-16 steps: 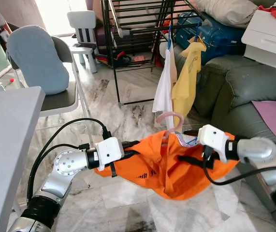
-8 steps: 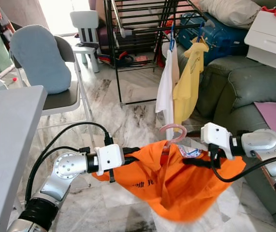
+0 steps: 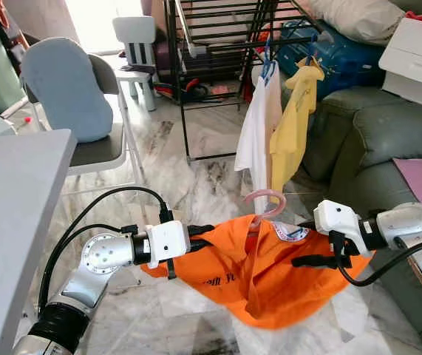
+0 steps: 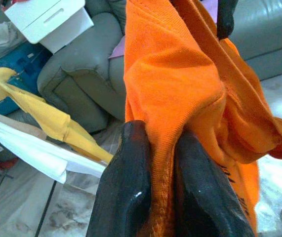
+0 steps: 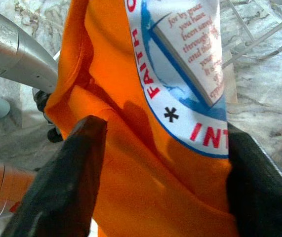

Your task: Hang hanger

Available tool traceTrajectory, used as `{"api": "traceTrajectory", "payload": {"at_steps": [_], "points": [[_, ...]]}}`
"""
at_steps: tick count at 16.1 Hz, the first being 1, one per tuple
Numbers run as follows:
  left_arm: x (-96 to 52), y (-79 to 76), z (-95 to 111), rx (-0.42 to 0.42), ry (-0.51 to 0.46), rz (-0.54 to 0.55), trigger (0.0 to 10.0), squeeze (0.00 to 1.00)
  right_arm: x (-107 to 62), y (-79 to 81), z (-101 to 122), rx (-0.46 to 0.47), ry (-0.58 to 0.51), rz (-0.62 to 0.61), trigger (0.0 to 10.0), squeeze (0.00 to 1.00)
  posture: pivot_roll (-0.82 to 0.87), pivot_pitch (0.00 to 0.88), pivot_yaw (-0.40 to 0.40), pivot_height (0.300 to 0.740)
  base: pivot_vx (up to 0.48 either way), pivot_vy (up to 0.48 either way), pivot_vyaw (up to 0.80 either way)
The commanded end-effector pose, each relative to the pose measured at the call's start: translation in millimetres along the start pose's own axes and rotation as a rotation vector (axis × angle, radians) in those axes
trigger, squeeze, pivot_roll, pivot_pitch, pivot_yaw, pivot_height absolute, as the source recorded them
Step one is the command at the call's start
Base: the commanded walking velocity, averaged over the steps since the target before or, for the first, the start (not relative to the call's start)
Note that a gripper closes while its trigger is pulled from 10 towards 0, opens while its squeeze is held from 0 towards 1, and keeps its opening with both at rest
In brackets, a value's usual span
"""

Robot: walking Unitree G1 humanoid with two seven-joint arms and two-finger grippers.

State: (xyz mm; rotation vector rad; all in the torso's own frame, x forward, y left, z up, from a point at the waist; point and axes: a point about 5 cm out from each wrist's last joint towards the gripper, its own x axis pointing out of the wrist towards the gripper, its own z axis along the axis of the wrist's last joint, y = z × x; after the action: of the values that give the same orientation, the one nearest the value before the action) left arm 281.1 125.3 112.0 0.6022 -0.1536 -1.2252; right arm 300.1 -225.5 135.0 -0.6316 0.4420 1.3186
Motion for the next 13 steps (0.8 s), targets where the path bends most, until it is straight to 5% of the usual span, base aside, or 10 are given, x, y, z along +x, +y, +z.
{"api": "traceTrajectory", "payload": {"at_steps": [1,13], "points": [[-2.9,4.9,1.2,0.022,-0.003,0.022,0.0,0.00,-4.0,-2.7,2.2,-0.008,0.005,0.005,0.0,0.00,-0.17,0.000,0.032,0.740,0.000,0.000,0.00],[-4.1,0.9,-3.9,0.016,0.017,0.016,0.0,0.00,-0.4,5.1,-3.2,0.033,-0.002,0.026,0.0,0.00,-0.17,0.000,0.032,0.740,0.000,0.000,0.00]]}}
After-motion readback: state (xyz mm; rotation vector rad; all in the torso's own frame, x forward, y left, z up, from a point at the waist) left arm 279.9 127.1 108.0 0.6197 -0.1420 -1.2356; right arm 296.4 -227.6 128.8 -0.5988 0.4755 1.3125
